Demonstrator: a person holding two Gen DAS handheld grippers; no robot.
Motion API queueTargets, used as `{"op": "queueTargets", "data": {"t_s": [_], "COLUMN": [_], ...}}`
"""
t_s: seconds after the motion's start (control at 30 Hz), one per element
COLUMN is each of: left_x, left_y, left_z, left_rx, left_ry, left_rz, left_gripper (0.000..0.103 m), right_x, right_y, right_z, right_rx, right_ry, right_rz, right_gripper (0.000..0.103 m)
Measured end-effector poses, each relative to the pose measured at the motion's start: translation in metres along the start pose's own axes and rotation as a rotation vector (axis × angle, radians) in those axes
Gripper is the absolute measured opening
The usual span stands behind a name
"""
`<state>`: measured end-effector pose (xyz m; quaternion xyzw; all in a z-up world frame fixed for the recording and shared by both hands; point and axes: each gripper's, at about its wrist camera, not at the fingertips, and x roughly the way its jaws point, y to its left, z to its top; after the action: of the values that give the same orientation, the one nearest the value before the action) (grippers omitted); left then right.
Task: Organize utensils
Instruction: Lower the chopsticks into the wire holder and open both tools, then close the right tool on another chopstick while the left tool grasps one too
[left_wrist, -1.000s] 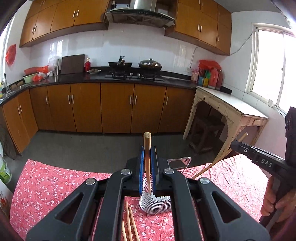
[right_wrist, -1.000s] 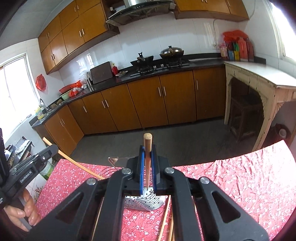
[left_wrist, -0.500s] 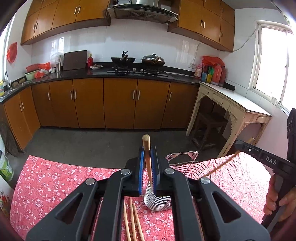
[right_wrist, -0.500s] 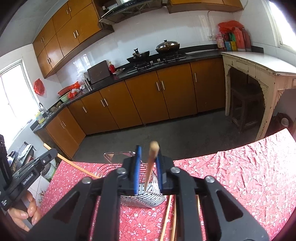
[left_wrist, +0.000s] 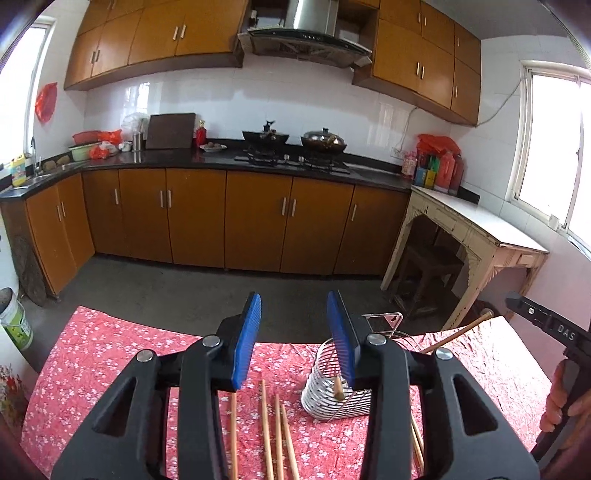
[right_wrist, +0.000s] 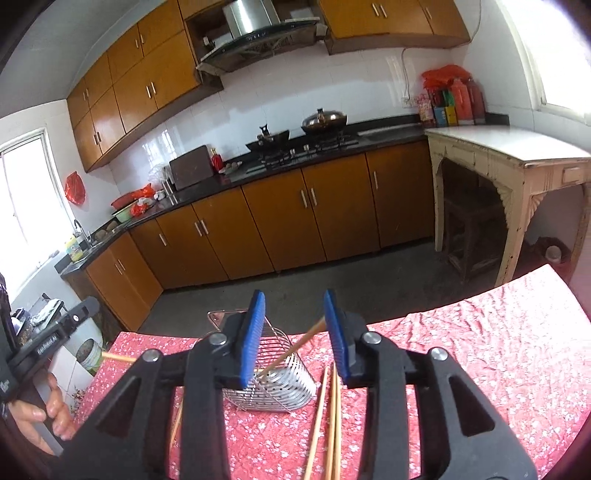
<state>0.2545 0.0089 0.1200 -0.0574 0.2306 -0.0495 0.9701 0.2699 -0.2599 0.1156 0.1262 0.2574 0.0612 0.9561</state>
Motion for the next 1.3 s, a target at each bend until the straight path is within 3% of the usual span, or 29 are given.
{"op": "queueTargets", "data": {"t_s": [0.17, 0.3, 0.47, 0.57, 0.73, 0.97, 1.3], "left_x": [-0.024, -0.038, -0.033, -0.02, -0.005, 0.008, 0.034], "left_y": [0.026, 0.055, 0.077, 0.085, 0.086, 0.078, 0.059], "left_z": [-0.02, -0.06, -0.123, -0.155, -0.185, -0.203, -0.215], "left_rx": [-0.015, -0.003, 0.037, 0.019, -0.019, -0.018, 0.017], "left_ry": [-0.016, 0.009, 0.106, 0.186, 0.271, 0.327, 0.403], "left_rz": [0.039, 0.089, 0.129, 0.098, 0.049, 0.033, 0.054], "left_gripper": [0.039, 0.039, 0.039, 0.039, 0.039, 0.039, 0.039], "right_x": [-0.031, -0.046, -0.028, -0.007, 0.01, 0.018, 0.016], "right_y": [-0.019, -0.041, -0.066, -0.07, -0.066, -0.065, -0.062], "right_z": [-0.026, -0.063, -0.131, -0.172, -0.21, -0.228, -0.238], "right_rx": [-0.003, -0.007, -0.018, -0.018, -0.038, -0.06, -0.11], "right_ry": [-0.014, 0.02, 0.182, 0.297, 0.38, 0.411, 0.387], "right_rz": [-0.023, -0.068, -0.113, -0.113, -0.13, -0.179, -0.224], "right_gripper": [0.036, 0.036, 0.036, 0.033, 0.031, 0.03, 0.024]}}
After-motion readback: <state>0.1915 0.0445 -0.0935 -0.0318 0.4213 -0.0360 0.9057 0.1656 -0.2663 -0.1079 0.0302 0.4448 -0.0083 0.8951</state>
